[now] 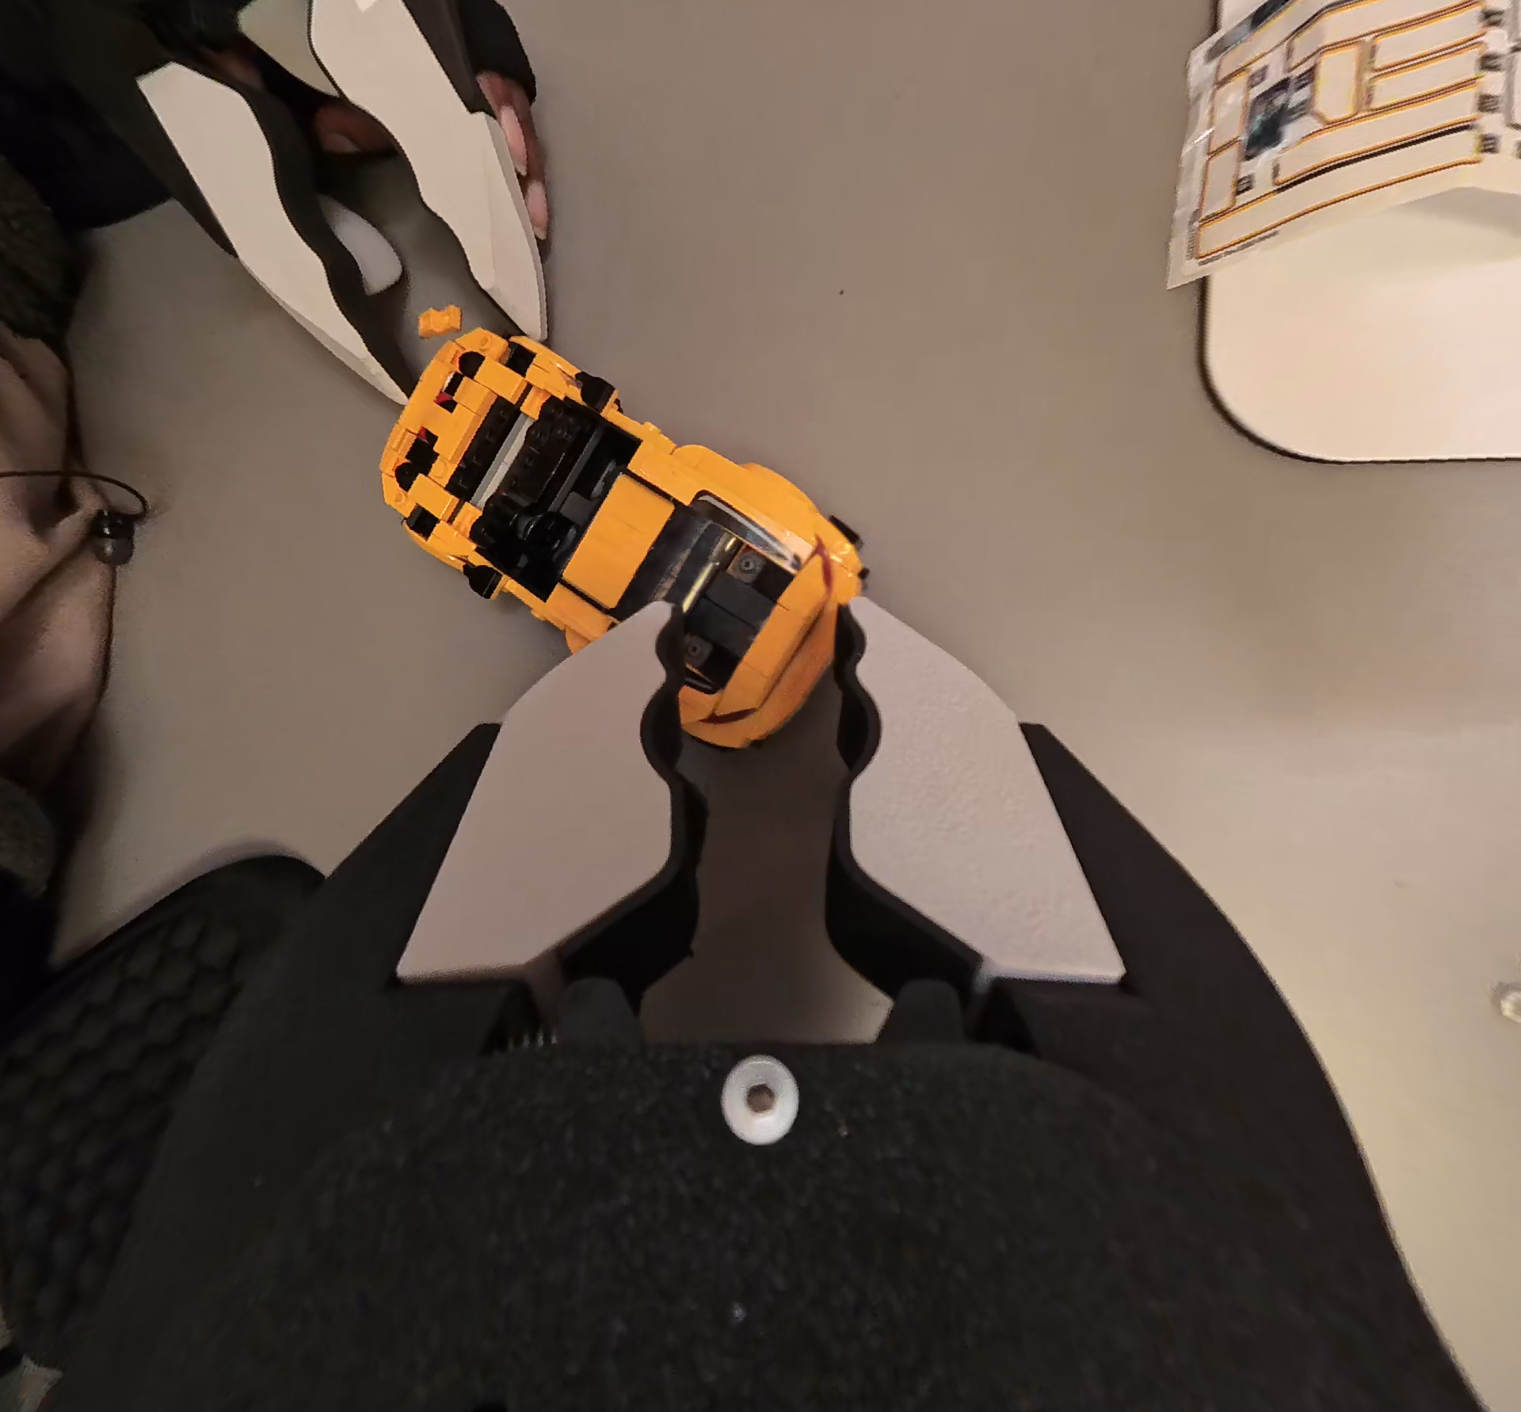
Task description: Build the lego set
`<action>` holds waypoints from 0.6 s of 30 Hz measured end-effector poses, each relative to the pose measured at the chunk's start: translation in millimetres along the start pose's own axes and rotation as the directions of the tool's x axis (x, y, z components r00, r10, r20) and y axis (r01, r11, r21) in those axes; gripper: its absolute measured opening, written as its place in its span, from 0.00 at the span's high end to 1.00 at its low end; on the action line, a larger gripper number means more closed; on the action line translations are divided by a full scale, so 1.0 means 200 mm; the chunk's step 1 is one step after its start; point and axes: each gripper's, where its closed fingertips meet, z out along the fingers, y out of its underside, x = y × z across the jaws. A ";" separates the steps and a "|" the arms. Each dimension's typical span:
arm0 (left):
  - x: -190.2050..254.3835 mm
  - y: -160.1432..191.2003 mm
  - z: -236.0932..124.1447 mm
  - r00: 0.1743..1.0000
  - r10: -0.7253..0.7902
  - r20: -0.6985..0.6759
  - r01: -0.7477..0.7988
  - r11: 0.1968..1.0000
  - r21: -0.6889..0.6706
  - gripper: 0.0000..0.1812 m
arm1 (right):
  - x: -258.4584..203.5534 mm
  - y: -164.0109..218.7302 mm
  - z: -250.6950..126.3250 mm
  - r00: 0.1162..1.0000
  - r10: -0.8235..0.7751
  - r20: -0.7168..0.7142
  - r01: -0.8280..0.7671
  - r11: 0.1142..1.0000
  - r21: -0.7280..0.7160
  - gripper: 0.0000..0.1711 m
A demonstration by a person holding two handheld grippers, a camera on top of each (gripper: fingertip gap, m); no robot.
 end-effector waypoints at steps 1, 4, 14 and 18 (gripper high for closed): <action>0.00 0.00 0.00 1.000 0.003 -0.001 -0.003 1.000 0.001 0.75 | 0.01 0.00 -0.02 1.000 0.003 0.002 -0.003 1.000 0.014 0.80; 0.00 0.00 0.00 1.000 -0.005 -0.004 0.005 1.000 0.005 0.75 | 0.04 0.03 -0.03 1.000 0.006 0.023 -0.006 1.000 0.004 0.77; 0.02 -0.01 0.01 0.999 0.006 -0.038 -0.006 1.000 0.003 0.75 | -0.02 0.05 0.03 0.985 -0.058 0.164 0.066 0.997 -0.044 0.76; 0.04 -0.01 0.01 0.999 0.014 -0.049 -0.014 1.000 0.001 0.74 | -0.03 0.04 0.04 0.983 -0.069 0.173 0.080 0.995 -0.059 0.77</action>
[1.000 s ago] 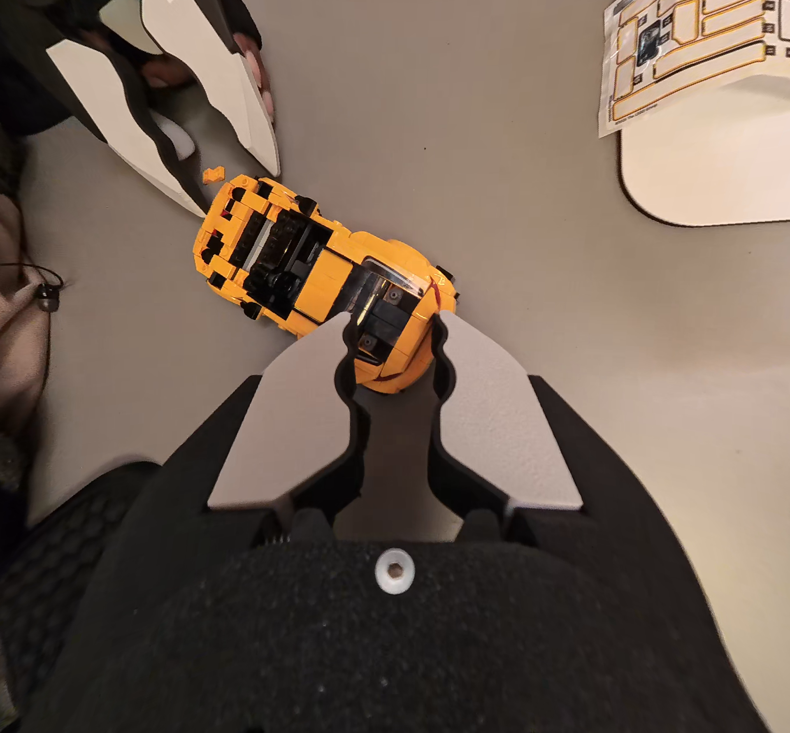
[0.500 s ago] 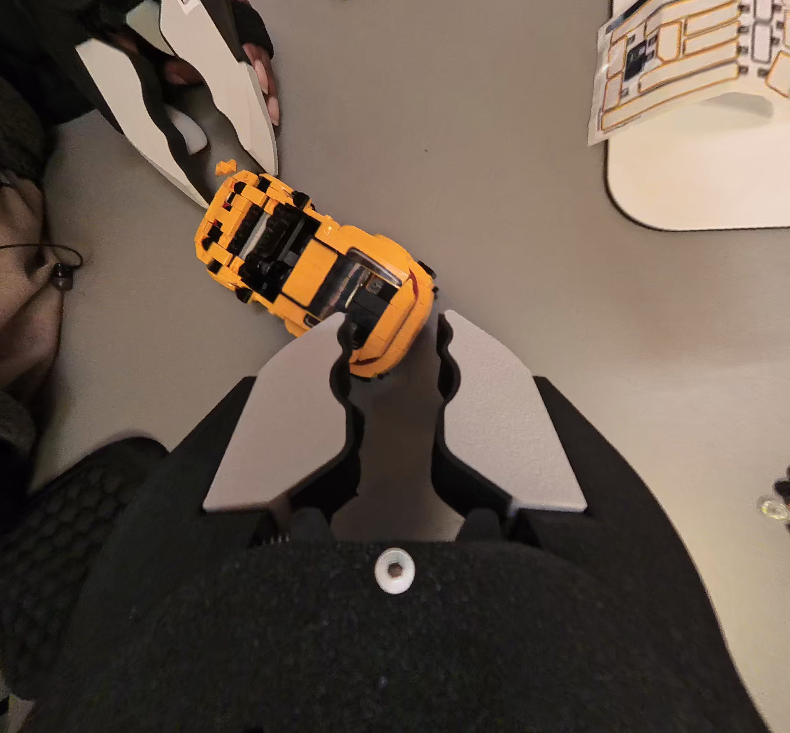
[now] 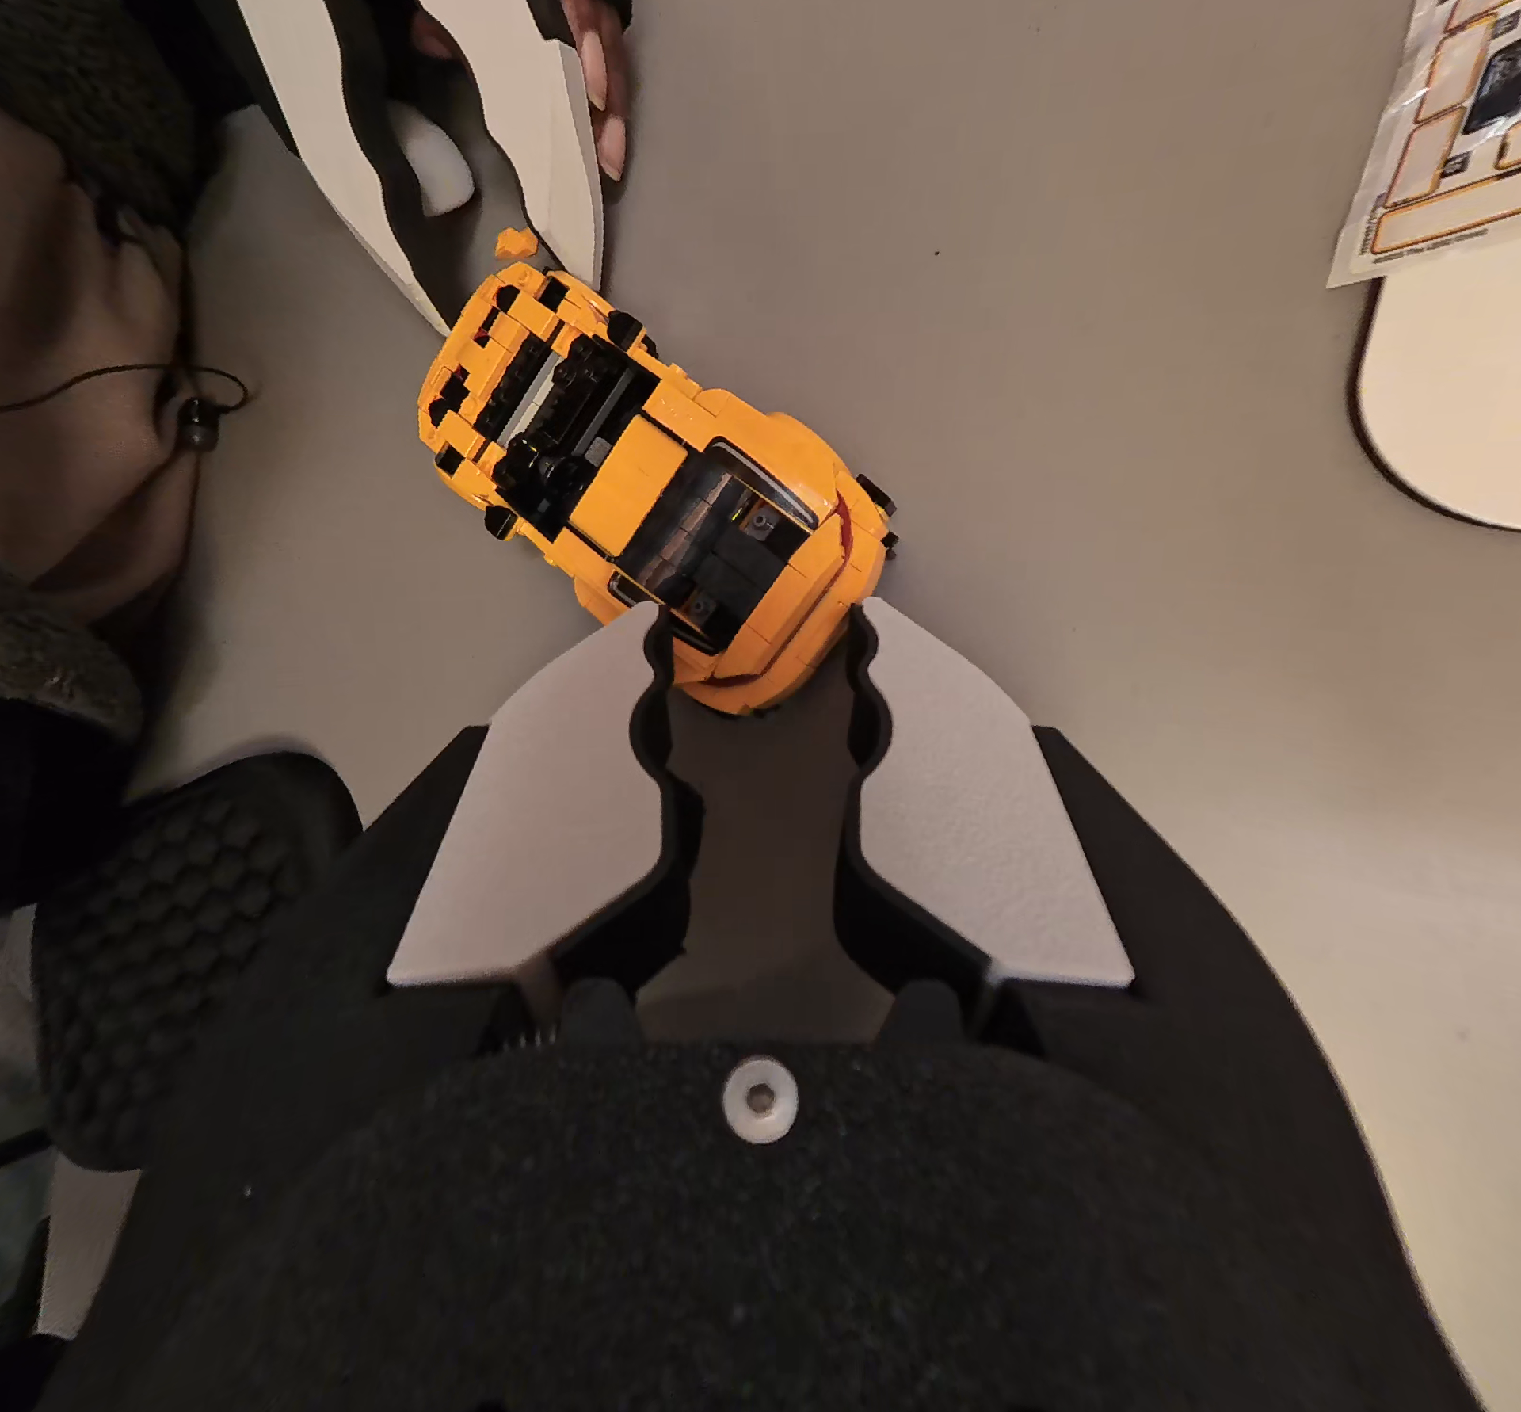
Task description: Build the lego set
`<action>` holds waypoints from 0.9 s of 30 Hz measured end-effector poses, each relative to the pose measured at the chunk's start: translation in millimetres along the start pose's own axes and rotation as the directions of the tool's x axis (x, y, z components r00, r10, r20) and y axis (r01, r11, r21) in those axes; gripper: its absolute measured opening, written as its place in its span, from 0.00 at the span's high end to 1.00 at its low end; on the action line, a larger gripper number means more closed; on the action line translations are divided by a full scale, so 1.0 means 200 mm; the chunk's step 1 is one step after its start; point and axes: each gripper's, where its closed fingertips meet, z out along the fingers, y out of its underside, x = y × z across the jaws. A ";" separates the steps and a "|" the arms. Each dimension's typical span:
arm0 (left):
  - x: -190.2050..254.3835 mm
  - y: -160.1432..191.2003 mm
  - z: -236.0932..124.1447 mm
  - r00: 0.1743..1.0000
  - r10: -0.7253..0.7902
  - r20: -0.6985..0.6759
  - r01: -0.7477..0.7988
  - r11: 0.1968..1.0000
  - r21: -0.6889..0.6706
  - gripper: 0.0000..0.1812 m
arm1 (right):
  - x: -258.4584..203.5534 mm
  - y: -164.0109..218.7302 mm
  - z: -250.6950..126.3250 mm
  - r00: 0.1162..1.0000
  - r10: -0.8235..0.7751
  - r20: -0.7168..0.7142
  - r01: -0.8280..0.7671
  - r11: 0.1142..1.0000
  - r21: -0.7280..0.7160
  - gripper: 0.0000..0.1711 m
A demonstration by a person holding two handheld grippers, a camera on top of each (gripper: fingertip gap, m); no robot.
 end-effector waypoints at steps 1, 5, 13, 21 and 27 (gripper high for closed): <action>0.00 0.00 0.00 1.000 0.001 -0.002 -0.001 1.000 -0.001 0.74 | 0.00 0.00 0.00 1.000 0.001 0.001 -0.001 1.000 -0.002 0.77; 0.02 0.00 0.00 1.000 0.006 -0.013 -0.006 1.000 -0.001 0.74 | -0.01 0.00 0.01 1.000 0.002 0.000 -0.002 1.000 -0.012 0.77; 0.07 0.00 0.00 0.999 0.013 -0.039 -0.013 1.000 -0.016 0.73 | -0.04 -0.02 0.04 0.999 -0.020 0.032 0.021 0.999 -0.043 0.77; 0.14 0.00 0.02 0.997 -0.077 -0.029 0.076 0.997 -0.033 0.71 | -0.07 -0.03 0.07 1.000 -0.012 -0.015 0.011 0.997 -0.082 0.81; 0.18 0.00 0.03 0.991 -0.130 0.007 0.131 0.991 -0.032 0.73 | -0.09 -0.03 0.08 0.998 -0.023 -0.066 0.017 0.995 -0.096 0.82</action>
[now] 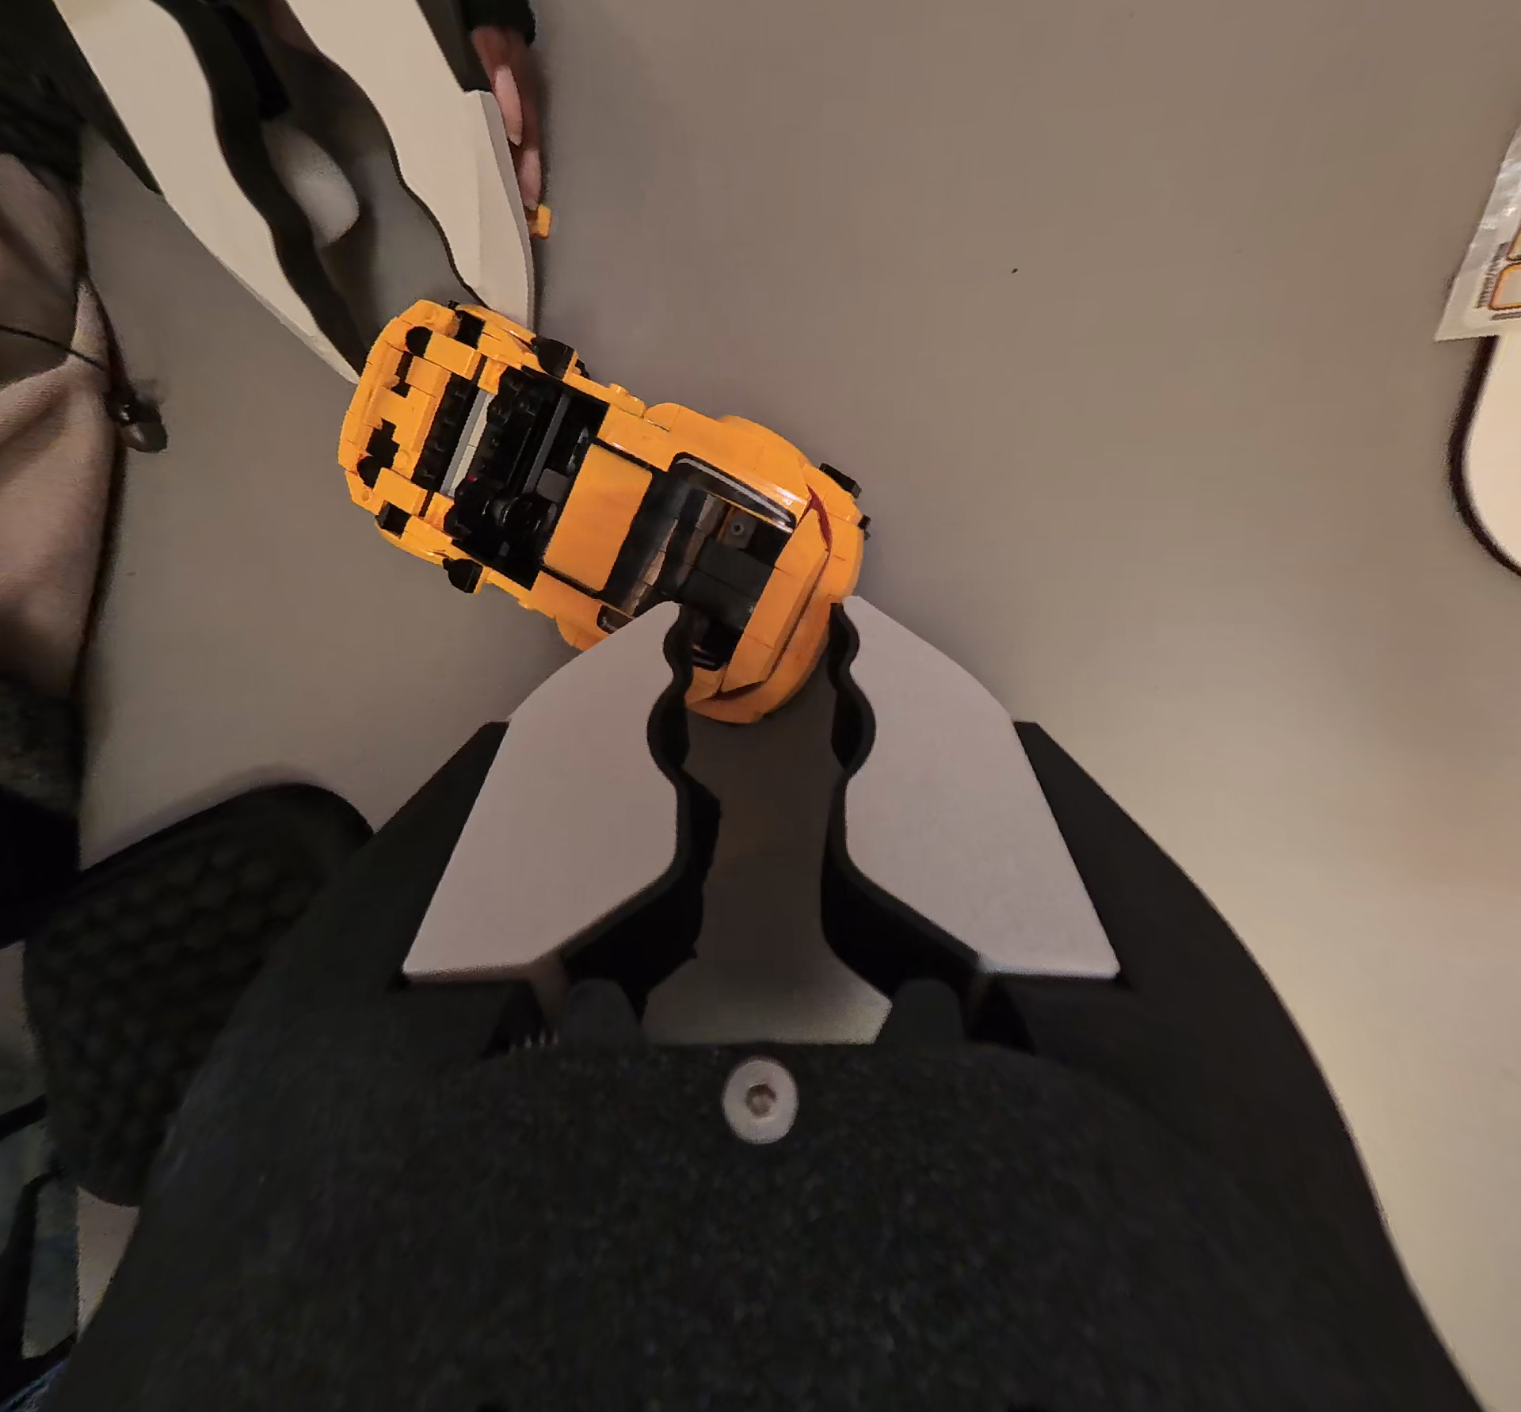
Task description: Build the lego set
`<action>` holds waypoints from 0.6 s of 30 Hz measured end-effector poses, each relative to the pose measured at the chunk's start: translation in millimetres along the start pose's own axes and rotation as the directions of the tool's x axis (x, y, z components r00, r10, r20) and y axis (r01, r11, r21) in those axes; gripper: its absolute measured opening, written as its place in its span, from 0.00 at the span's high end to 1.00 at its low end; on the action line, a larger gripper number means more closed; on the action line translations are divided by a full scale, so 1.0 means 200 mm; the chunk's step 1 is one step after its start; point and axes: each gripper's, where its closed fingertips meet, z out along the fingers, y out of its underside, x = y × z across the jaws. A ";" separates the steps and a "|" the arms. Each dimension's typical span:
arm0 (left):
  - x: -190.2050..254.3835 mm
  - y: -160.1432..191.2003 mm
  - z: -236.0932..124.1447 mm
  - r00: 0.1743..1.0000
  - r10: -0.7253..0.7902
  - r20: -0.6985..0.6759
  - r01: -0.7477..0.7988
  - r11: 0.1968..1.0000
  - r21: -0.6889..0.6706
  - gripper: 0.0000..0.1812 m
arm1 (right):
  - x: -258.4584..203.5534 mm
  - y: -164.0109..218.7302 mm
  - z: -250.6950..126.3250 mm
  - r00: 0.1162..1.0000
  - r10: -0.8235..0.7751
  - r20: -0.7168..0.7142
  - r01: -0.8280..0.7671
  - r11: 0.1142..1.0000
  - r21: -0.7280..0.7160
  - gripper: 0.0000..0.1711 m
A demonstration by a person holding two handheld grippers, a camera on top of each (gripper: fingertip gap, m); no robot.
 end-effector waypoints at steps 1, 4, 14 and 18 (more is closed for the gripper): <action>0.00 0.00 0.00 1.000 -0.021 0.003 0.020 1.000 0.005 0.74 | 0.00 0.00 0.00 1.000 0.003 -0.008 -0.003 1.000 0.005 0.82; 0.01 0.01 0.00 0.999 -0.026 0.034 0.025 1.000 0.013 0.75 | 0.00 0.00 0.00 0.999 0.018 -0.038 -0.017 0.999 0.038 0.83; -0.01 0.01 0.00 0.997 0.013 0.075 -0.014 1.000 0.014 0.74 | -0.22 0.07 -0.09 0.878 0.027 -0.478 0.048 0.989 0.143 0.45; -0.01 0.01 0.00 0.997 0.005 0.072 -0.007 1.000 0.021 0.75 | -0.28 0.10 -0.07 0.873 0.088 -0.480 0.027 0.974 0.227 0.41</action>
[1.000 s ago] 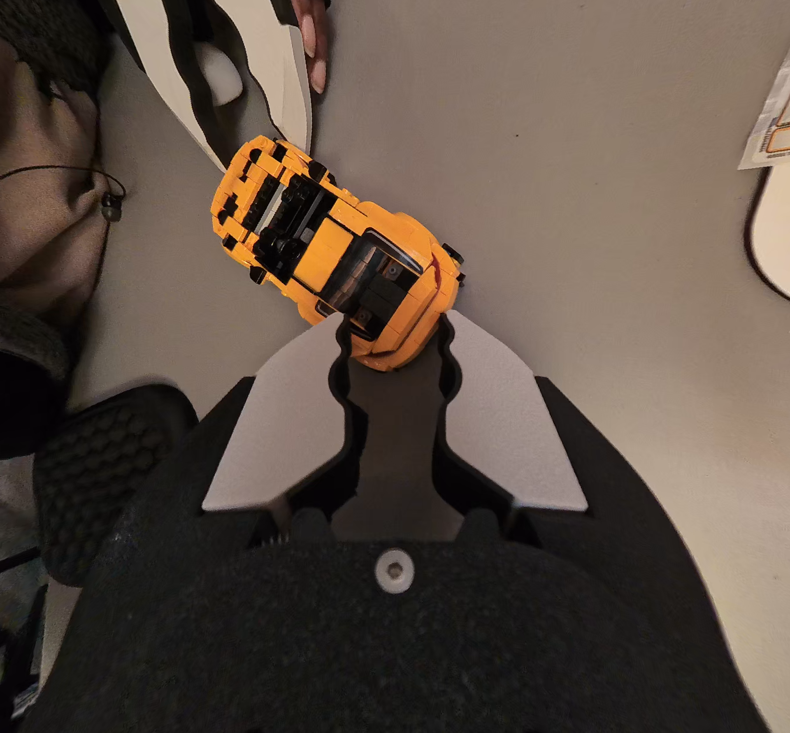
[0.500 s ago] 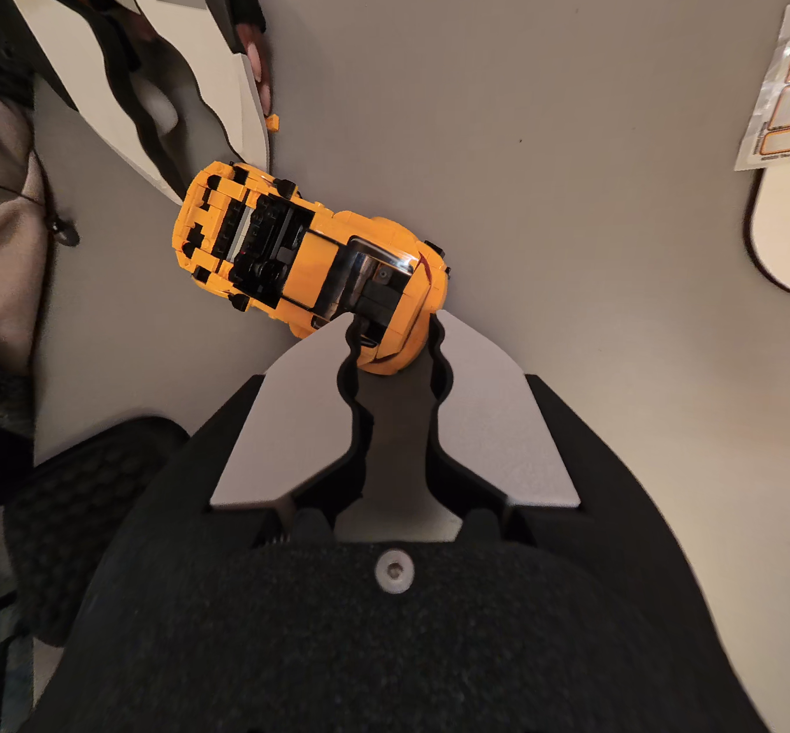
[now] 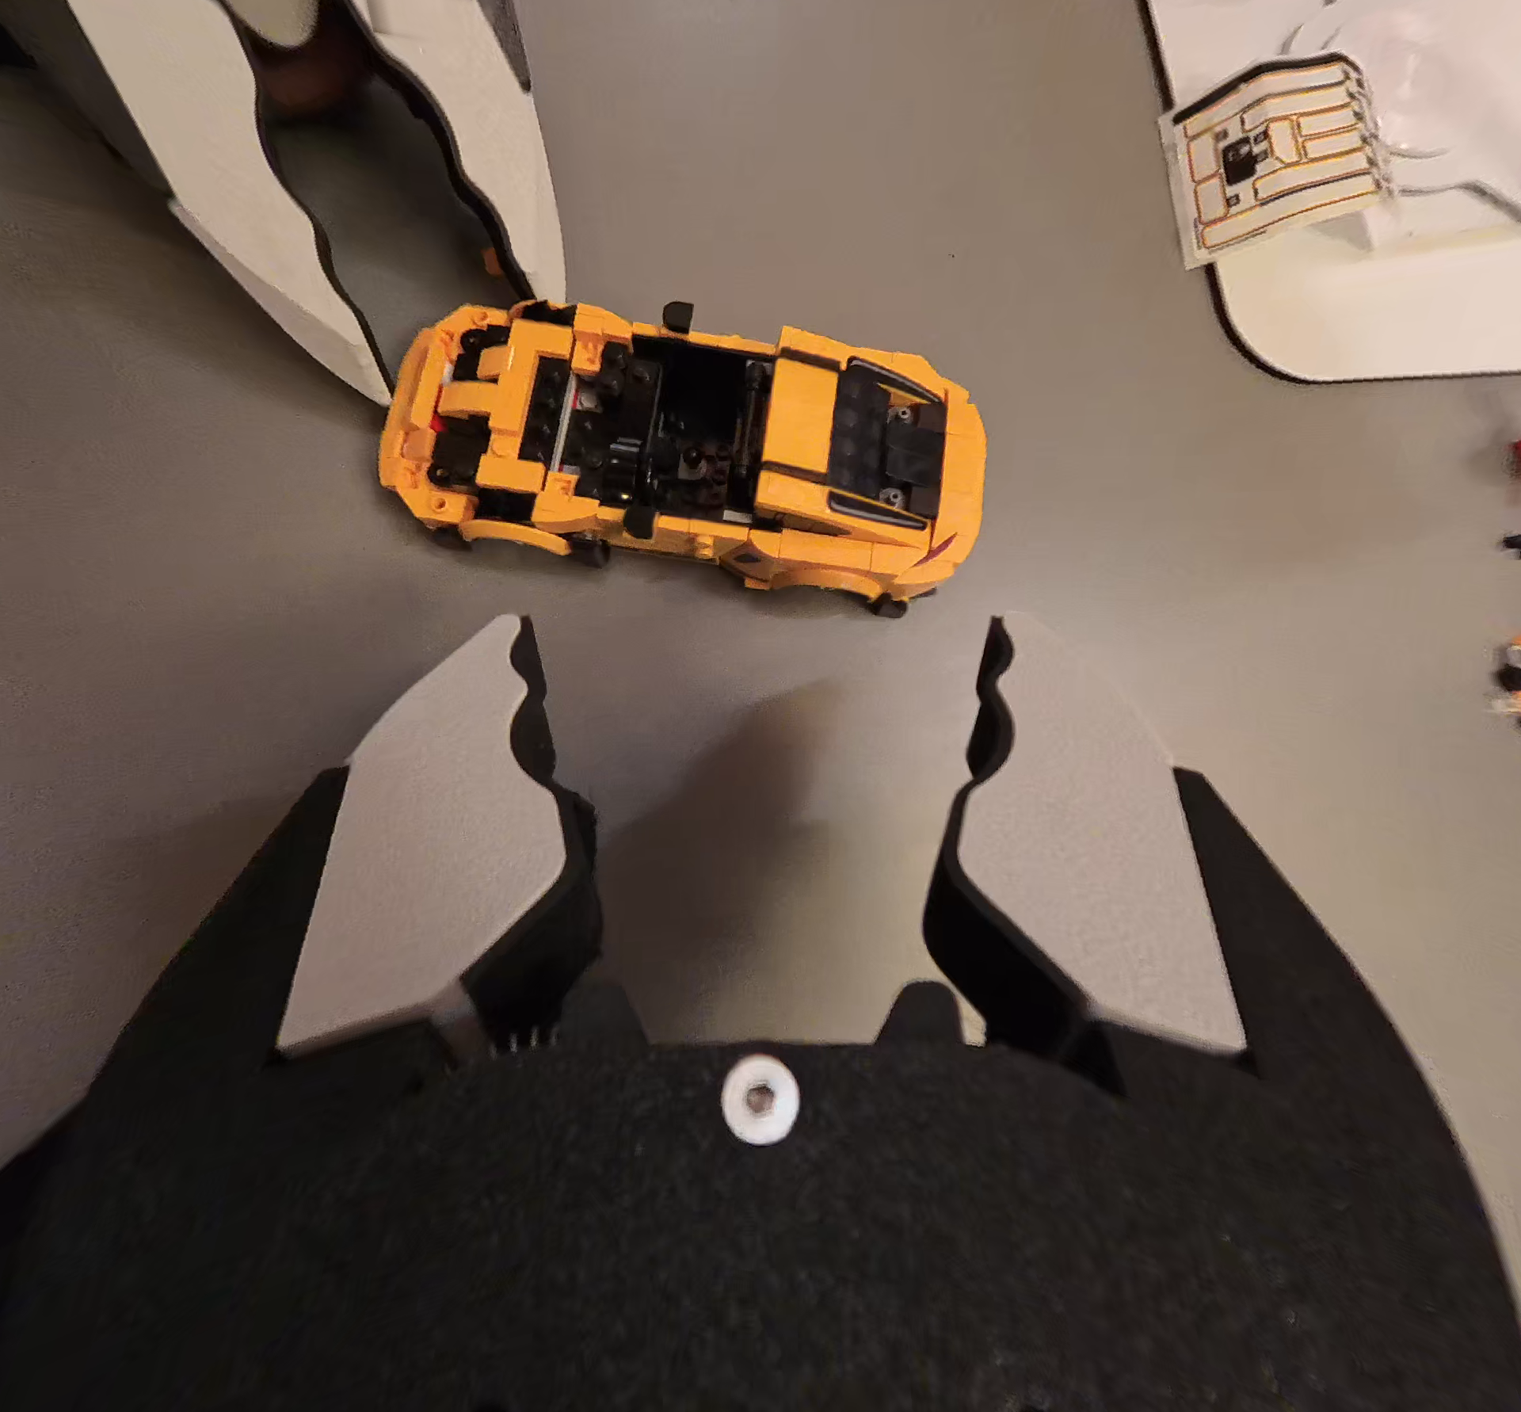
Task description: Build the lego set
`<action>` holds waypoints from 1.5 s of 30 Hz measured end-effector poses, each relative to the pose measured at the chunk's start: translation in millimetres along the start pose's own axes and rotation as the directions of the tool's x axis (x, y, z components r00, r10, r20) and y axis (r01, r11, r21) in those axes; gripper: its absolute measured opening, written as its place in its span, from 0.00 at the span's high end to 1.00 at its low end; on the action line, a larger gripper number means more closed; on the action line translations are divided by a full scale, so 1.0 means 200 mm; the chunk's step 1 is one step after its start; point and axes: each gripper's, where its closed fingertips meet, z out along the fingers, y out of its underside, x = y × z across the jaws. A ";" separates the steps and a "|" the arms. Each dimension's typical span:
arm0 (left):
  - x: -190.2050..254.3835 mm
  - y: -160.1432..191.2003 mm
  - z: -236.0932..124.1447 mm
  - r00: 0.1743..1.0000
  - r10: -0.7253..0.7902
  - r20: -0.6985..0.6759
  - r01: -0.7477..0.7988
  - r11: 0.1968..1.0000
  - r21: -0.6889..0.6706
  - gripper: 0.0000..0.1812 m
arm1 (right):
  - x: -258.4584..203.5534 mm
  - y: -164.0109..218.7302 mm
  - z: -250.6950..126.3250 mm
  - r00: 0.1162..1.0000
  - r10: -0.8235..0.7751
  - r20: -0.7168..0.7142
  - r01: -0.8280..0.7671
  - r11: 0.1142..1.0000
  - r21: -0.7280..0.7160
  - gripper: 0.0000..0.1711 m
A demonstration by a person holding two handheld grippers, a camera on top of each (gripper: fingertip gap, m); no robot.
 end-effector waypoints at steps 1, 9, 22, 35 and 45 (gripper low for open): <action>0.00 0.00 0.00 1.000 0.001 0.002 -0.001 1.000 -0.002 0.74 | 0.03 -0.01 0.00 0.999 0.033 0.034 -0.033 0.999 0.014 0.43; -0.03 -0.01 -0.01 0.998 -0.046 0.034 0.046 0.999 0.008 0.76 | 0.12 -0.05 0.23 0.888 0.116 0.444 -0.062 0.989 -0.135 0.45; -0.01 -0.01 0.02 0.995 -0.100 0.001 0.100 0.995 0.007 0.77 | 0.10 -0.01 0.25 0.901 0.097 0.424 -0.049 0.991 -0.122 0.47; -0.01 -0.01 0.02 0.991 -0.134 -0.016 0.134 0.991 0.011 0.78 | 0.09 -0.01 0.25 0.914 0.130 0.385 -0.087 0.988 -0.127 0.46; -0.02 -0.01 0.02 0.991 -0.133 -0.003 0.133 0.991 0.020 0.79 | 0.10 0.00 0.24 0.923 0.152 0.353 -0.113 0.985 -0.127 0.46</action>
